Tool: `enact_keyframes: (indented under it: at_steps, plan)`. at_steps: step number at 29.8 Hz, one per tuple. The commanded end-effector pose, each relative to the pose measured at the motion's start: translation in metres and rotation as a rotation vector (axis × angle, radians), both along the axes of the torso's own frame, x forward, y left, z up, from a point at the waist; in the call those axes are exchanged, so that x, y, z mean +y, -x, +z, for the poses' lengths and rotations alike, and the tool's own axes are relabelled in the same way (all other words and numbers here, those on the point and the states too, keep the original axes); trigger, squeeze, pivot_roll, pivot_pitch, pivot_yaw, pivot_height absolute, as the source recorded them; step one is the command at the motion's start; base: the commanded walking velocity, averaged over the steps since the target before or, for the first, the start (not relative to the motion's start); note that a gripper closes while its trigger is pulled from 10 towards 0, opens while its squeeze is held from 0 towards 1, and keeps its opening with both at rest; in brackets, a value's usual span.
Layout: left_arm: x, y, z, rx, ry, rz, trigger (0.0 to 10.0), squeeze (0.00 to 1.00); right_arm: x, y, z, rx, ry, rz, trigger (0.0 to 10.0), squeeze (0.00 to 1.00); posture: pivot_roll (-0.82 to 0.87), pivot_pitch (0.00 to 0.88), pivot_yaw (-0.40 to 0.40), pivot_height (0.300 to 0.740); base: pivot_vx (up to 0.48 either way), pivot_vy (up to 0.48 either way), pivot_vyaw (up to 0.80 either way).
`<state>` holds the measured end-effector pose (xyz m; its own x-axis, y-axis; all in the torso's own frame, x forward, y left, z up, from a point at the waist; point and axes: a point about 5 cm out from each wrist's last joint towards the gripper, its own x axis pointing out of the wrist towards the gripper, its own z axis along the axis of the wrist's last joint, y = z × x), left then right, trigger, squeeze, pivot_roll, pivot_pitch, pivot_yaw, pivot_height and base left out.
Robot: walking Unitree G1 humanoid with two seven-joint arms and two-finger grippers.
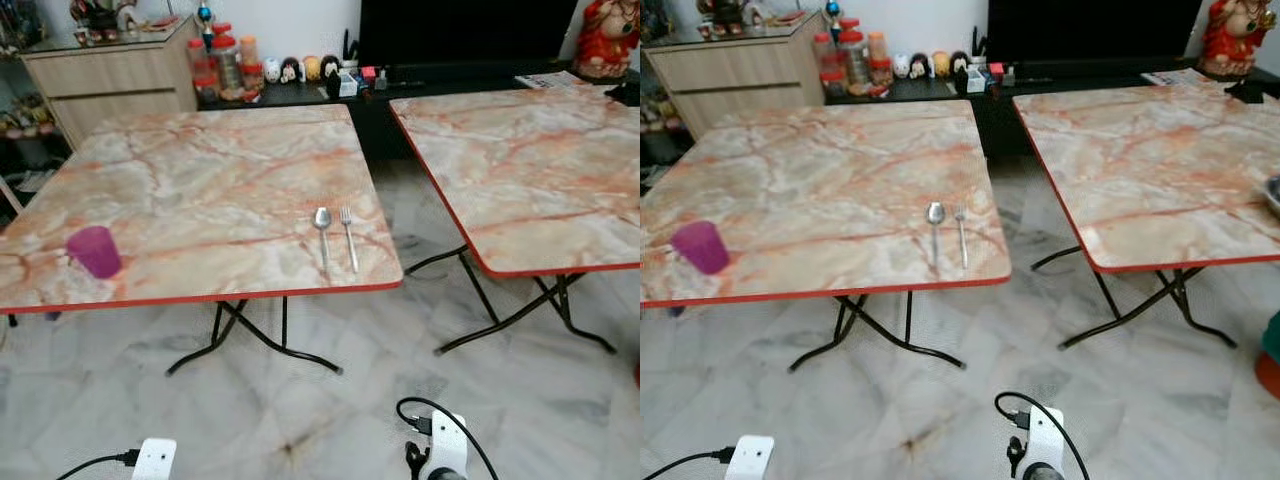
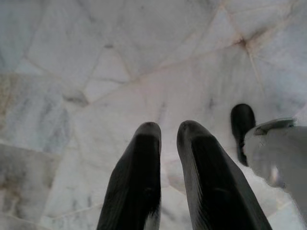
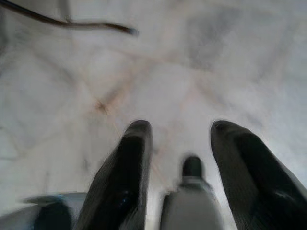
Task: Setting the table
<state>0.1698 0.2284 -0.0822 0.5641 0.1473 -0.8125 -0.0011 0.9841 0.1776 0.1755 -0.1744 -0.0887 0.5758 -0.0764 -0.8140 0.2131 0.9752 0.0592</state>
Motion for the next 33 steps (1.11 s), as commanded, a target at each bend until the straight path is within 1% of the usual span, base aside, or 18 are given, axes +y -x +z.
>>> enact_keyframes:
  at_steps: [1, 10, 15, 18, 21, 24, 29, 33]
  plan:
    - [0.0067, 0.0028, 0.0004, 0.009, -0.023, -0.010, 10.0, 0.00, 0.0055, -0.0076, 0.0034, -0.030, -0.005, 0.016, 10.0, 0.00, 0.08, 0.000, 0.042, 0.740, 0.000, 0.379, 0.00]
    - [0.0089, -0.0033, 0.0037, -0.005, -0.030, -0.010, 10.0, 0.00, 0.0048, -0.0104, 0.0047, -0.035, -0.007, 0.010, 10.0, 0.00, 0.08, 0.000, 0.050, 0.740, 0.000, 0.351, 0.00]
    - [0.0071, -0.0053, 0.0042, -0.014, -0.030, -0.012, 10.0, 0.00, 0.0038, -0.0094, 0.0043, -0.030, -0.002, 0.008, 10.0, 0.00, 0.07, 0.000, 0.054, 0.740, 0.000, 0.000, 0.00]
    - [0.0060, -0.0062, 0.0046, -0.033, -0.009, 0.012, 10.0, 0.00, 0.0039, -0.0094, 0.0043, -0.031, 0.000, 0.007, 10.0, 0.00, 0.07, 0.000, 0.053, 0.740, 0.000, 0.000, 0.00]
    - [0.0056, -0.0064, 0.0048, -0.042, -0.002, 0.025, 10.0, 0.00, 0.0036, -0.0092, 0.0042, -0.031, 0.006, 0.007, 10.0, 0.00, 0.07, 0.000, 0.054, 0.740, 0.000, 0.000, 0.48]
    - [0.0056, -0.0046, 0.0036, -0.020, -0.016, 0.007, 10.0, 0.00, 0.0032, -0.0088, 0.0041, -0.032, 0.002, -0.002, 10.0, 0.00, 0.07, 0.000, 0.053, 0.740, 0.000, 0.000, -0.37]
    - [0.0062, -0.0046, 0.0040, -0.034, -0.006, 0.026, 10.0, 0.00, 0.0033, -0.0089, 0.0042, -0.033, -0.002, -0.008, 10.0, 0.00, 0.07, 0.000, 0.054, 0.740, 0.000, 0.000, 0.00]
    - [0.0071, -0.0048, 0.0045, -0.039, -0.010, 0.027, 10.0, 0.00, 0.0033, -0.0100, 0.0048, -0.036, 0.015, 0.022, 10.0, 0.00, 0.07, 0.000, 0.055, 0.740, 0.313, 0.000, 0.00]
